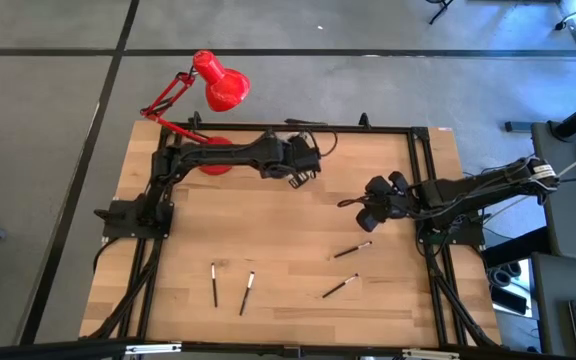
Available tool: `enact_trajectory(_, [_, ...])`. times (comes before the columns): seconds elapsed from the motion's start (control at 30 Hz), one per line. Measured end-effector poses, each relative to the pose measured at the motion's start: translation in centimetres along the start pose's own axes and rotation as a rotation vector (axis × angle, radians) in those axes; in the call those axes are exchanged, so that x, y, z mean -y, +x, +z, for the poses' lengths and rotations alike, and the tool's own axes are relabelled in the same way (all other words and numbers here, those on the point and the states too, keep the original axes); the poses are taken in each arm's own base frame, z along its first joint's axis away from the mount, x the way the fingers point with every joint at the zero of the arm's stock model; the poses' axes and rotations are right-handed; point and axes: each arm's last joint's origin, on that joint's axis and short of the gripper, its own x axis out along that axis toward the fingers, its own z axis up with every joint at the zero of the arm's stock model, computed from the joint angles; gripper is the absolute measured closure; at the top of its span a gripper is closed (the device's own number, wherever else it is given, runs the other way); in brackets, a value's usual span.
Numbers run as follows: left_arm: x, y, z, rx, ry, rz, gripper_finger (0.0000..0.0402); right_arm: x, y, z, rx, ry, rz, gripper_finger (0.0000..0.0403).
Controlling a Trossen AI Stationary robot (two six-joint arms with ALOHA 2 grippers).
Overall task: Put items in baskets/containers
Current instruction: Put the black highlighter brush into the white organizer, then put the black eyeshadow brush into the white organizer
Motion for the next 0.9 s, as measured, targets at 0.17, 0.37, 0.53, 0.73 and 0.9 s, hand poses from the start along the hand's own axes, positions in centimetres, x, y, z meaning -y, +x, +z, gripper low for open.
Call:
enact_trajectory(0.17, [1.7, -1.9, -1.5, 0.003, 0.058, 0.025, 0.0281, 0.1, -0.2, 0.8, 0.009, 0.026, 0.006, 0.0291])
enact_trajectory(0.37, [3.0, -3.6, -2.8, 0.046, 0.079, 0.094, 0.0281, -0.2, -0.3, 1.3, 0.047, -0.005, 0.033, 0.0291])
enact_trajectory(0.53, [2.3, -3.1, -2.4, 0.055, 0.031, 0.125, 0.0281, -0.2, -0.3, 1.4, 0.057, -0.016, 0.040, 0.0291])
enact_trajectory(0.73, [1.4, -2.0, -2.0, -0.024, -0.006, 0.058, 0.0281, -0.2, -0.5, 0.8, 0.020, -0.021, 0.026, 0.0291])
enact_trajectory(0.9, [2.8, -3.0, -3.2, -0.166, 0.059, -0.136, 0.0281, -0.2, -0.7, 0.2, -0.011, -0.022, 0.012, 0.0291])
